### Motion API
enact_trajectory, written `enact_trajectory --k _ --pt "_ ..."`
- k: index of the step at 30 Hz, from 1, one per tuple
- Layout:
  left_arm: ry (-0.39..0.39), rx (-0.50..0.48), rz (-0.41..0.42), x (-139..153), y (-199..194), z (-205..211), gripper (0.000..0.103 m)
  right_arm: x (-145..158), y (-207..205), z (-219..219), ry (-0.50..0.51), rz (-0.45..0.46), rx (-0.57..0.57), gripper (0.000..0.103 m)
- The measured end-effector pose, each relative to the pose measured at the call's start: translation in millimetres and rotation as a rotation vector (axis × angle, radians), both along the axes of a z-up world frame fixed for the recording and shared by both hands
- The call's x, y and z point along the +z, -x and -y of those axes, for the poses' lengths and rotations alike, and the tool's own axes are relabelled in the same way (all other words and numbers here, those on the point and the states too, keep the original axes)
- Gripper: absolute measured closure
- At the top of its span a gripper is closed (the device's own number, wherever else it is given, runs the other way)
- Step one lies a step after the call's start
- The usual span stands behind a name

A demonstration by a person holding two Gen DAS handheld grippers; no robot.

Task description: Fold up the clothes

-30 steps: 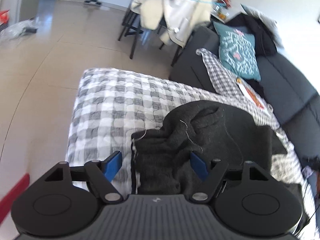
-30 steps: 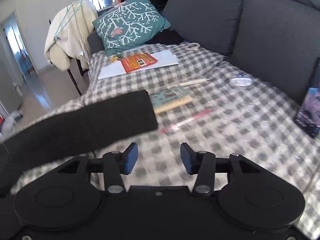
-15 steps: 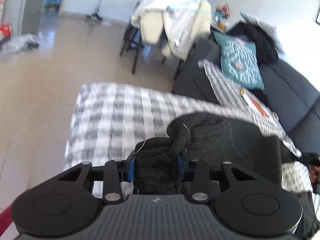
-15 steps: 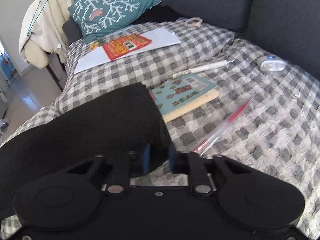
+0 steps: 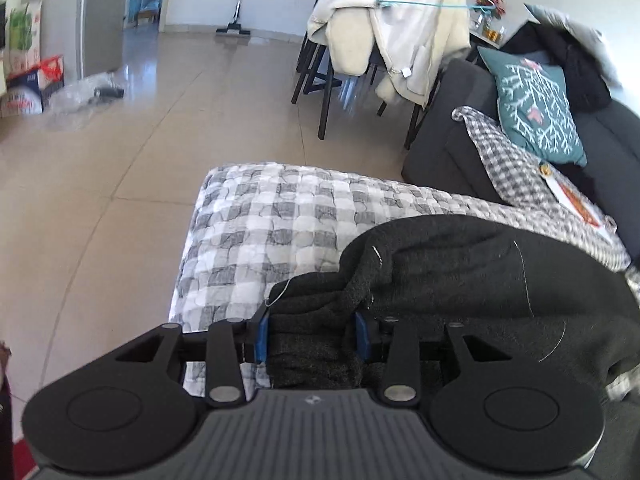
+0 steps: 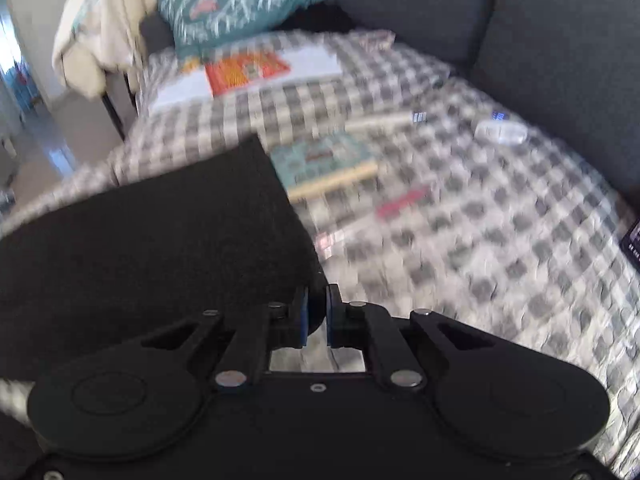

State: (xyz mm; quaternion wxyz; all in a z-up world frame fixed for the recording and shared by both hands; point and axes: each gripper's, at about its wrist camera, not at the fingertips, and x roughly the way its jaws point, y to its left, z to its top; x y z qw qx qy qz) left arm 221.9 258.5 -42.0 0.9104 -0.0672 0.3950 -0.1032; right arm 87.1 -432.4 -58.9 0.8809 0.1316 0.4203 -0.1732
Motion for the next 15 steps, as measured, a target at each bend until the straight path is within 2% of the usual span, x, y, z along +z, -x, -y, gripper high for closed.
enact_trajectory --k 2,4,8,11,15 --pt "0.002 -0.013 0.006 3.4 -0.4 -2.7 0.052 4.5 -3.4 -2.7 0.016 -0.006 0.016 0.083" --pt "0.009 -0.022 0.015 6.6 -0.8 -6.1 0.048 18.2 -5.9 -2.3 0.029 0.028 0.036 0.076" --pt "0.012 -0.033 0.038 5.3 -0.9 -7.0 0.048 33.8 -31.0 -4.1 0.09 0.077 0.093 0.069" --pt "0.022 -0.038 0.05 3.1 2.7 -10.3 0.046 25.0 -70.1 -26.5 0.199 0.088 0.212 0.065" --pt "0.05 -0.053 0.043 3.3 1.4 -19.0 0.04 9.4 -103.5 -38.6 0.215 0.153 0.246 0.064"
